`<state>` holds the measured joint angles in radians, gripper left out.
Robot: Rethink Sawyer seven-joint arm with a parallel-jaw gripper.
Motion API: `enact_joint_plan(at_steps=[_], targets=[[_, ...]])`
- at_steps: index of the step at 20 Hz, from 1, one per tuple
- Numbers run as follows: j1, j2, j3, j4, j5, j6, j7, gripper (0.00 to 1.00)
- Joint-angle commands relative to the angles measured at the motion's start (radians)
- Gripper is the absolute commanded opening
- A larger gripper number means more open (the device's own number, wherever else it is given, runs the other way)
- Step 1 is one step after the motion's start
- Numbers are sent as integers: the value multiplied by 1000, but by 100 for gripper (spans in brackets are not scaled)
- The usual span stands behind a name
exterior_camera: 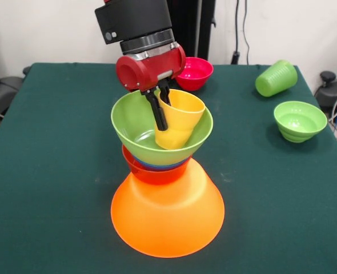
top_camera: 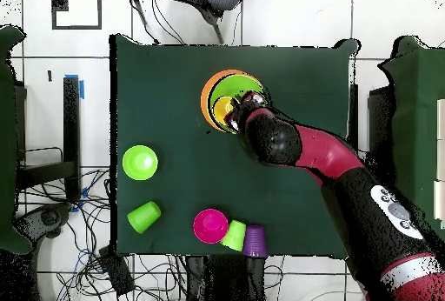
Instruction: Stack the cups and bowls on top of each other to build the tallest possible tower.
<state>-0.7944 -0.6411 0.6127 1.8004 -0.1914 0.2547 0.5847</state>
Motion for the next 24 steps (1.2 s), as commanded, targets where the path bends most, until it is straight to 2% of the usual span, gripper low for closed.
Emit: enact_joint_plan(at_steps=[1,13,14,24], targets=[[20,24,-24,-3,-14,36,179,0],[38,24,-47,-28,-38,68,145,0],[37,24,-47,-28,-39,68,144,100],[48,19,-54,-35,-44,76,139,100]])
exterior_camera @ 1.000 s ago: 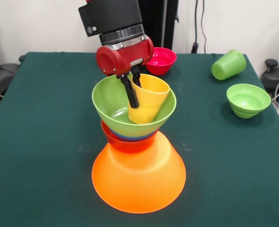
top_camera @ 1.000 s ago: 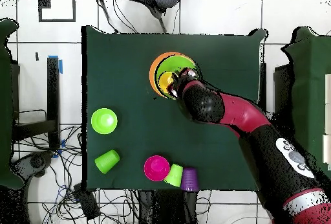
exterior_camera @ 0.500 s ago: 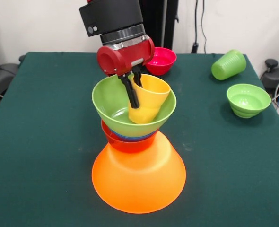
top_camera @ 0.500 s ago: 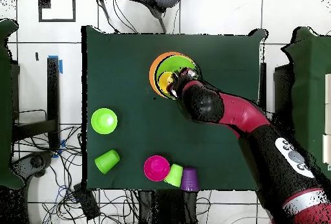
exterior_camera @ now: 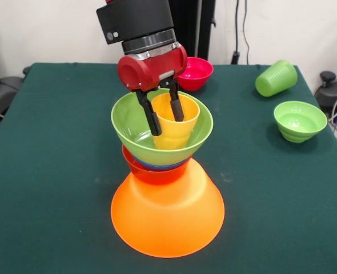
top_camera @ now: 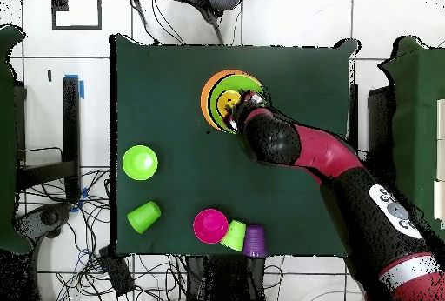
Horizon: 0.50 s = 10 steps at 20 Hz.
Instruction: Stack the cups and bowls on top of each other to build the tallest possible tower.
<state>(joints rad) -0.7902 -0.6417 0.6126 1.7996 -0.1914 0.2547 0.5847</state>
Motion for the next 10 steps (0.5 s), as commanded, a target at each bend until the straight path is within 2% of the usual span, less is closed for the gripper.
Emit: enact_joint_plan(at_steps=[1,10], targets=[[46,19,-57,-35,-44,79,139,100],[51,-4,-64,-47,-46,93,132,100]])
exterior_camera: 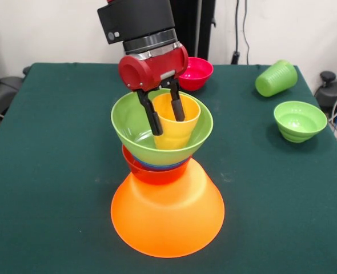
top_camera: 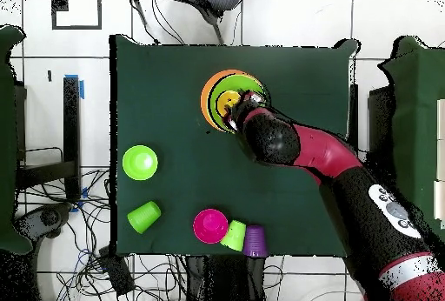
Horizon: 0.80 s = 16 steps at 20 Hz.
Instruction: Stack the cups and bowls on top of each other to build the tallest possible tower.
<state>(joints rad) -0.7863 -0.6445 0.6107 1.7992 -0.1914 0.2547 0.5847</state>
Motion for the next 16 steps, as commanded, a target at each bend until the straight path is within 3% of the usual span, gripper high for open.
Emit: enact_joint_plan(at_steps=[1,9,16], targets=[[44,-10,-62,-49,-46,99,127,100],[42,-101,-74,-103,-57,169,85,100],[46,-169,-67,-129,-39,289,79,100]])
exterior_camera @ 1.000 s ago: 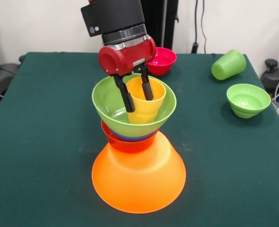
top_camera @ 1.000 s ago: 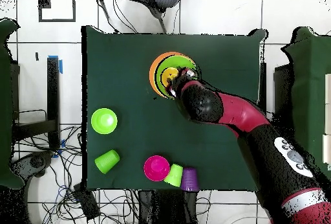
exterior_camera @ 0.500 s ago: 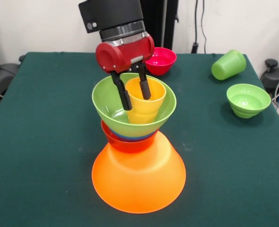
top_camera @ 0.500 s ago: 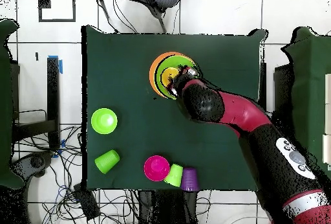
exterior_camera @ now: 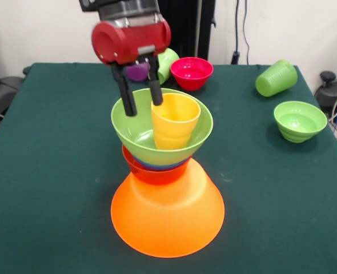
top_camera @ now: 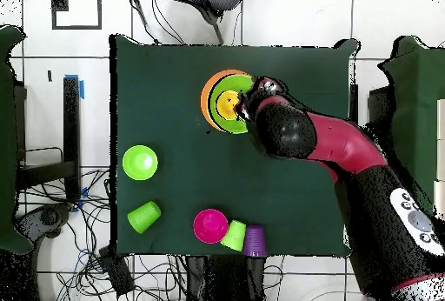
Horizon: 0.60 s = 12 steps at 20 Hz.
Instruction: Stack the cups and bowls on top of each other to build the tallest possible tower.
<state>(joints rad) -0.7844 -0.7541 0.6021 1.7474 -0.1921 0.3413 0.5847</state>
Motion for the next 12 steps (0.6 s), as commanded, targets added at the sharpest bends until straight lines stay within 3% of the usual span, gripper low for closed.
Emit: enact_joint_plan(at_steps=[1,7,12], targets=[[38,-59,-53,-87,-34,222,73,100],[5,-46,-21,-163,-11,384,28,100],[-1,56,-14,-332,-33,545,-41,100]])
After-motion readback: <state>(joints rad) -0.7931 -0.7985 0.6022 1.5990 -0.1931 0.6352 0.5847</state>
